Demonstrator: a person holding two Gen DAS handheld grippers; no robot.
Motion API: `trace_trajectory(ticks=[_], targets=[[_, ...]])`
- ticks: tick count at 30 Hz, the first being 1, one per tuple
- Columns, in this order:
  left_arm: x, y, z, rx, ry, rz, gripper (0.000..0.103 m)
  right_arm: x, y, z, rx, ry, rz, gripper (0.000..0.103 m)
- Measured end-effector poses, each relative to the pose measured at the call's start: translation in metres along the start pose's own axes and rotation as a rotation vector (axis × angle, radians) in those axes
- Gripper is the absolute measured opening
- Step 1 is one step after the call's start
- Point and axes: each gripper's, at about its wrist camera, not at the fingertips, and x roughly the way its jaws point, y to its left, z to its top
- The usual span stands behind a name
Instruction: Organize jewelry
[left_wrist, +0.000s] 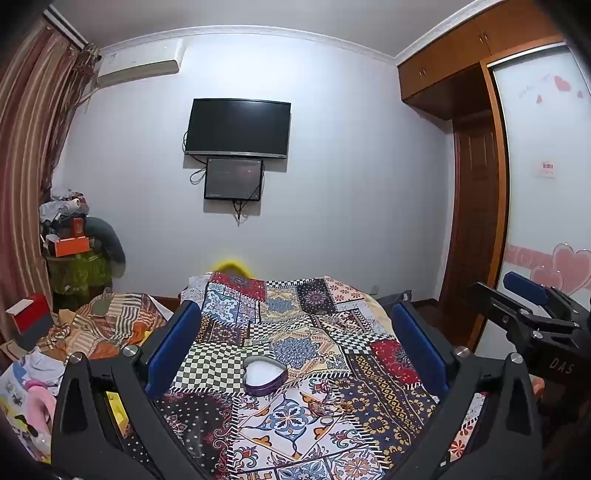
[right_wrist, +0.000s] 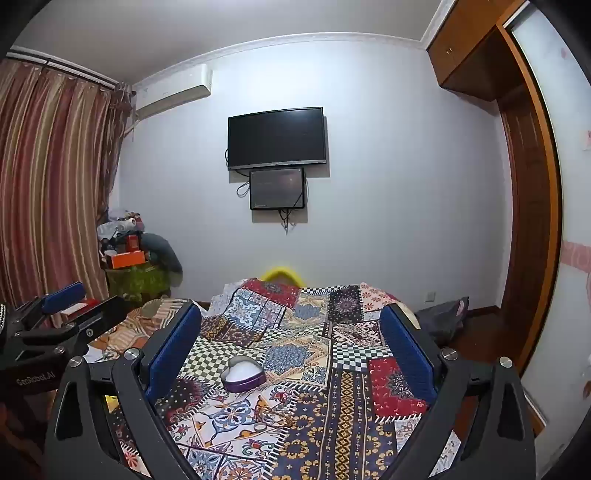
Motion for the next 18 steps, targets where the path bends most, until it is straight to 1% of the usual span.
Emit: trace_trajectory(ticks=[5,12,13,18], targets=[[-0.002,-0.001,-0.003,0.004,-0.004,0.001,0.103,0.0,-0.001,0.0,-0.001,0.002,0.0,0.096],[-0.002,0.011,0.0,-0.005,0.004,-0.008,0.103,0.0,-0.003,-0.002,0.0,0.003,0.002,0.096],[0.001,0.006,0.0,0.002,0.009,-0.005,0.103,0.003,-0.002,-0.005,0.0,0.005,0.002,0.096],[-0.002,0.009,0.0,0.005,0.005,0.004,0.103,0.007,0.002,-0.006,-0.002,0.006,0.002,0.096]])
